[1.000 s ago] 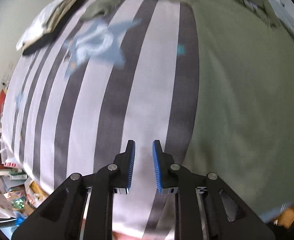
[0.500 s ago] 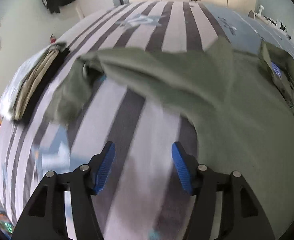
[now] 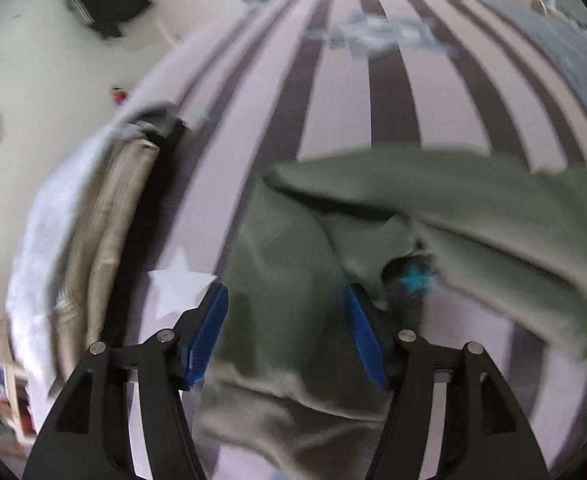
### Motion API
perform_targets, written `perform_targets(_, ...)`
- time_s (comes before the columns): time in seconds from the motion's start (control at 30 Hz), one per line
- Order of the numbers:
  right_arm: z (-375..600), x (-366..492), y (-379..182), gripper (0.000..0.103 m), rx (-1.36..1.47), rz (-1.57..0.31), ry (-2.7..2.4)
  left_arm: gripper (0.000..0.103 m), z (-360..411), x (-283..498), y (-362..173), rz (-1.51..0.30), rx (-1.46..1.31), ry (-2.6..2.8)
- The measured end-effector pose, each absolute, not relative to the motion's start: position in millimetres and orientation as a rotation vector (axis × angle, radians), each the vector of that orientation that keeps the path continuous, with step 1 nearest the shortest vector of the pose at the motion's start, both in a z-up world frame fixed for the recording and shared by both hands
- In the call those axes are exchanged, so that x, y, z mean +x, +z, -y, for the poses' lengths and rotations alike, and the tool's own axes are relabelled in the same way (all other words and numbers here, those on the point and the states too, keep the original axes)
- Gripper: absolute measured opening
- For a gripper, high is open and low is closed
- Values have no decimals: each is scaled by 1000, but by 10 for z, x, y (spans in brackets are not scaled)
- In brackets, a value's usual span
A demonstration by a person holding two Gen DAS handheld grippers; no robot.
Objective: Fold clothes
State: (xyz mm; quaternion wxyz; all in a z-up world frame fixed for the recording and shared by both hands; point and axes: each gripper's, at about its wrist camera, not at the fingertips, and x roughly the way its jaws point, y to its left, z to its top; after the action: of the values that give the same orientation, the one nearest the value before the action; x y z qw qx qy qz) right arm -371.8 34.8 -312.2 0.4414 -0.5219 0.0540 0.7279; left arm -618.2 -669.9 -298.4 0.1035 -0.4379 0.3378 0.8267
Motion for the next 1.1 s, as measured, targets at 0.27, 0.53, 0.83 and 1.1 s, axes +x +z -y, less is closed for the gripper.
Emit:
perform_targets(0.27,47,-4139,-3440,63,-1318,-155,1777,3,6751,-6715,-2689,-1195,-1073,2456)
perform_targets(0.53,-50,-4117,-3604,62,-1360,-101,1702,21,6888,-6774,-2257,-1330,-907,2409)
perform_targets(0.83,-59,-4075,-3622,63,-1377,-50,1692,22,7771,-6695,-2627,-1292,-1214,2500)
perform_targets(1.1,-30,-3904,-3577,63,-1385,-53,1690,24,7678,-6946,-2505,-870,-1294,2551)
